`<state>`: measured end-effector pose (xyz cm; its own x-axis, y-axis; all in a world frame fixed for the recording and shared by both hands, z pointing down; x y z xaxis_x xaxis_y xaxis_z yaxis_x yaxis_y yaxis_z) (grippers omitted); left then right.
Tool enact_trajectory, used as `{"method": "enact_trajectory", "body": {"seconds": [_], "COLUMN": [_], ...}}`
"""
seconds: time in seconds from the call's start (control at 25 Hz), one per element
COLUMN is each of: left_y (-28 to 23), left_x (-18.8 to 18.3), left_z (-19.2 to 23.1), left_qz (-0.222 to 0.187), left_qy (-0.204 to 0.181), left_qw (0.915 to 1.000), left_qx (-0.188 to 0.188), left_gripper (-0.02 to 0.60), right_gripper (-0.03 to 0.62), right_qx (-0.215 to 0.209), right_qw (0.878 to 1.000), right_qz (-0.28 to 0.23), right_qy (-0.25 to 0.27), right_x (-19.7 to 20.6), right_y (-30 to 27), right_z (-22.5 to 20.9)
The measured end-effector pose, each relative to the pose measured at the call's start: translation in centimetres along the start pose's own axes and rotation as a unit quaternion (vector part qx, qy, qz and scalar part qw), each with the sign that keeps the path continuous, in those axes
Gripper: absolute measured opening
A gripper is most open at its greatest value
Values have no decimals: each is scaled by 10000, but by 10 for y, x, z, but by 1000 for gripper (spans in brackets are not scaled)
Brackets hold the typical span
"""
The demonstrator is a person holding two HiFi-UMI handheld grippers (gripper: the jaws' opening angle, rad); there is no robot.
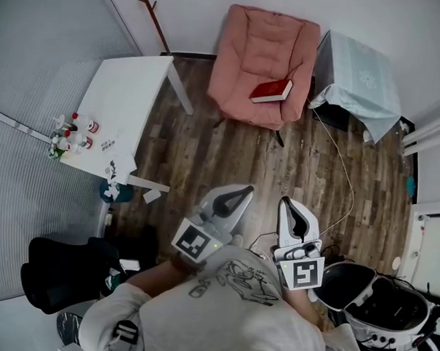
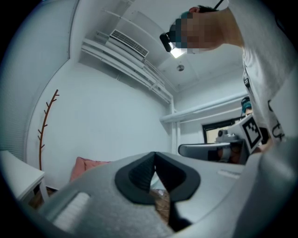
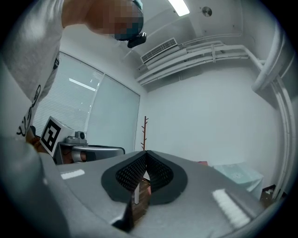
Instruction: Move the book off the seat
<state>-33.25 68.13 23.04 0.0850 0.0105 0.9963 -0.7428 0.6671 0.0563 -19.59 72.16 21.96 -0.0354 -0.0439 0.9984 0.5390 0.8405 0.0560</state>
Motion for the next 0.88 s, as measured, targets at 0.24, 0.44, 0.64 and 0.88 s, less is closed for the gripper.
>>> {"method": "enact_trajectory", "body": {"seconds": [0.24, 0.44, 0.64, 0.88], "left_y": [-28, -58, -87, -102], "left_x": [-3, -9, -13, -10], "left_z": [59, 119, 176, 235], "left_qz": [37, 80, 101, 128], "left_qy": [81, -12, 11, 107], "left_qw": [10000, 9999, 9996, 9992], "left_qx": [25, 117, 259, 366], "left_gripper": [3, 3, 3, 3], "right_gripper": [6, 6, 6, 6], "right_qx": [-66, -124, -42, -30], "right_qw": [10000, 9998, 9997, 9996], "right_qz": [46, 131, 230, 288], "right_qy": [19, 17, -30, -5], "right_x": [1, 1, 4, 8], "right_y": [-68, -137, -199, -262], "right_z": [-19, -35, -54, -51]}}
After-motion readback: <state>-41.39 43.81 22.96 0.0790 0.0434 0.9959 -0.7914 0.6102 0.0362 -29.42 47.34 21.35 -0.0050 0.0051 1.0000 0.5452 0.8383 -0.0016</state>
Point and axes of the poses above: the fingertips, and each gripper's own axes: y backward along the fingers, z to its left, x out of its underside, the point moved 6 cm from there along y, backward along the fingers, and after that the axes turned 8 degrees about -x, right-handed, at the moved point
